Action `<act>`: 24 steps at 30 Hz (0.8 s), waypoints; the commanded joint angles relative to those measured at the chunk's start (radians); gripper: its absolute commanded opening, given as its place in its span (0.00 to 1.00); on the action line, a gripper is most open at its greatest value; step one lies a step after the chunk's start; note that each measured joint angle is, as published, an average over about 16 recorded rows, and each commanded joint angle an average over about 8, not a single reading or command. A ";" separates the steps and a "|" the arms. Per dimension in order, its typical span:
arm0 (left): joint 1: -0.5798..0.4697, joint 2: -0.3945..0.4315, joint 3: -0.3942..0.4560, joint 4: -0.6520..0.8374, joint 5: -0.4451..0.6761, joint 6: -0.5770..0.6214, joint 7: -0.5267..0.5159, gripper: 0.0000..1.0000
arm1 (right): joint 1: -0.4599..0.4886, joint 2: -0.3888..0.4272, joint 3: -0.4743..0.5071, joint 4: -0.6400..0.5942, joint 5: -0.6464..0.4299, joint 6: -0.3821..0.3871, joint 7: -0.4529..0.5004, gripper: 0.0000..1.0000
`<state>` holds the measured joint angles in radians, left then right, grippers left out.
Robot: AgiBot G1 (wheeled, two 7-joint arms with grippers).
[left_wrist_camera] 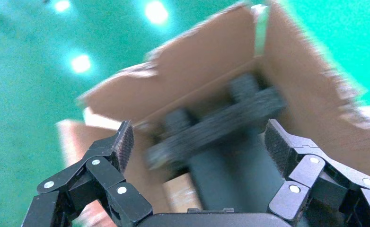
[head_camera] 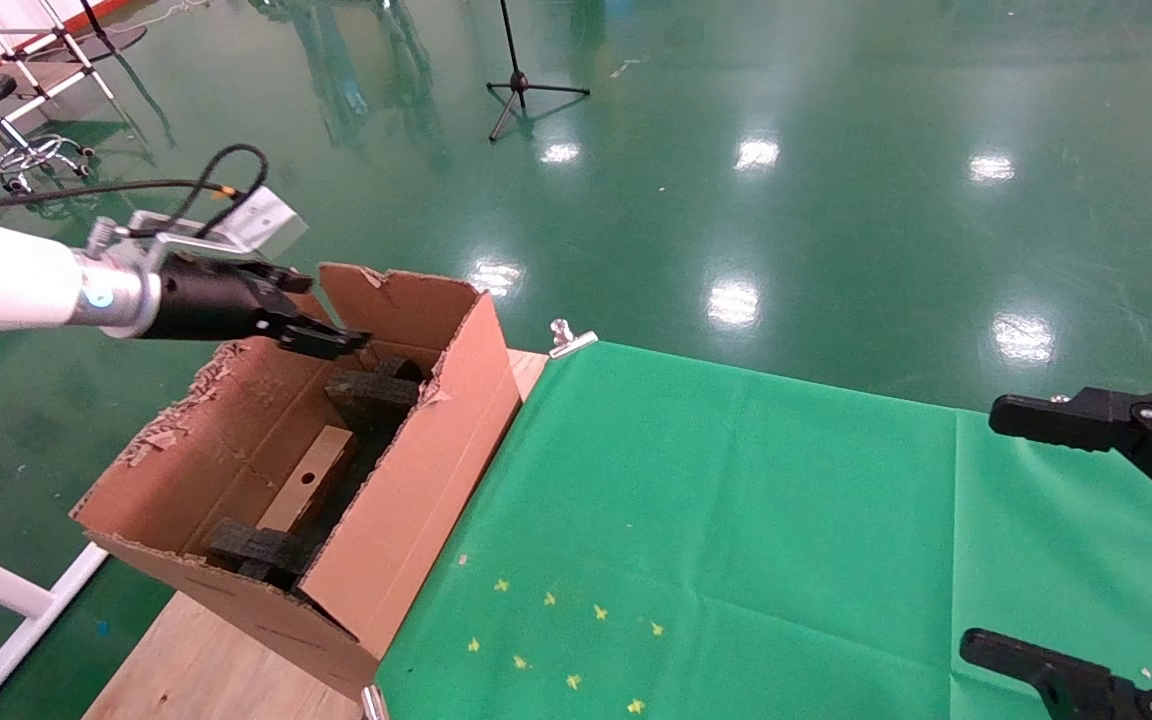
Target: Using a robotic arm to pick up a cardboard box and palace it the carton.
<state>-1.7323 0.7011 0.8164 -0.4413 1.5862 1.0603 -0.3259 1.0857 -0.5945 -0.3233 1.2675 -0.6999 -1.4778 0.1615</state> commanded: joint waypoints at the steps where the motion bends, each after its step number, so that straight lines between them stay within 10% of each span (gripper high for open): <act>1: 0.022 -0.004 -0.018 -0.031 -0.030 0.016 0.005 1.00 | 0.000 0.000 0.000 0.000 0.000 0.000 0.000 1.00; 24: 0.313 -0.043 -0.256 -0.403 -0.408 0.208 0.066 1.00 | 0.000 0.000 -0.001 0.000 0.000 0.000 0.000 1.00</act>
<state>-1.4189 0.6579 0.5605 -0.8441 1.1783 1.2686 -0.2601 1.0859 -0.5943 -0.3239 1.2674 -0.6995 -1.4777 0.1612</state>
